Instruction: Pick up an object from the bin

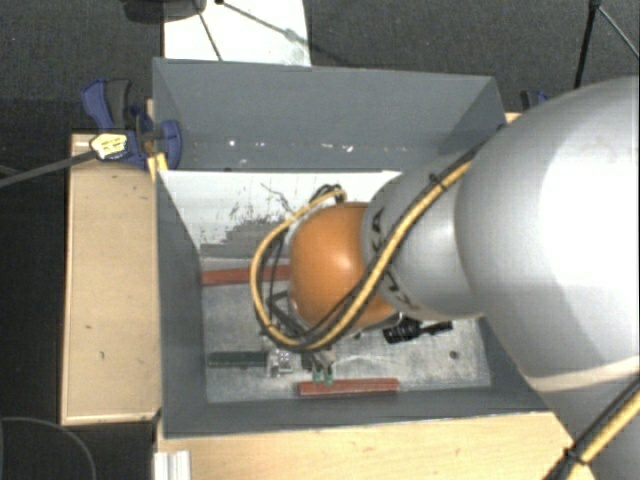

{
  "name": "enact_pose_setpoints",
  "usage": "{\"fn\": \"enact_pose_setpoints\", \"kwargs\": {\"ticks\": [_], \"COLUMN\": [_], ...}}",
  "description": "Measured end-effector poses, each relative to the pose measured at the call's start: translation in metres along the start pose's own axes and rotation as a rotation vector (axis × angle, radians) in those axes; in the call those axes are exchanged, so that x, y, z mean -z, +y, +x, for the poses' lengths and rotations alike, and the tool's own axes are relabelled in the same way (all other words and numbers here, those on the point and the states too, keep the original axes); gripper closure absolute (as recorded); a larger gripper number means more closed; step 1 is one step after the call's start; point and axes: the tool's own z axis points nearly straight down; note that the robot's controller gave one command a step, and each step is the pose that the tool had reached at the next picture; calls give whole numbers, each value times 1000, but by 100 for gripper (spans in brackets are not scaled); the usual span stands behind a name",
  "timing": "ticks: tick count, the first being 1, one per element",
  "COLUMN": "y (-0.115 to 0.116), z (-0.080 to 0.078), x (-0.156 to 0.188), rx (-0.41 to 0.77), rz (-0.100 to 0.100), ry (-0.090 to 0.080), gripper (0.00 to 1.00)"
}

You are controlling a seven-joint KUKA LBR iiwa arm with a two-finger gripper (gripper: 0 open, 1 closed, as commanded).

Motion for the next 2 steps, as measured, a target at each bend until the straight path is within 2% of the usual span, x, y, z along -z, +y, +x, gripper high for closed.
{"fn": "enact_pose_setpoints", "kwargs": {"ticks": [1,2], "y": [0,-15], "z": [0,-30], "x": [0,208], "rx": [-2,105], "rz": [0,2], "ry": [0,1], "gripper": [100,100]}}
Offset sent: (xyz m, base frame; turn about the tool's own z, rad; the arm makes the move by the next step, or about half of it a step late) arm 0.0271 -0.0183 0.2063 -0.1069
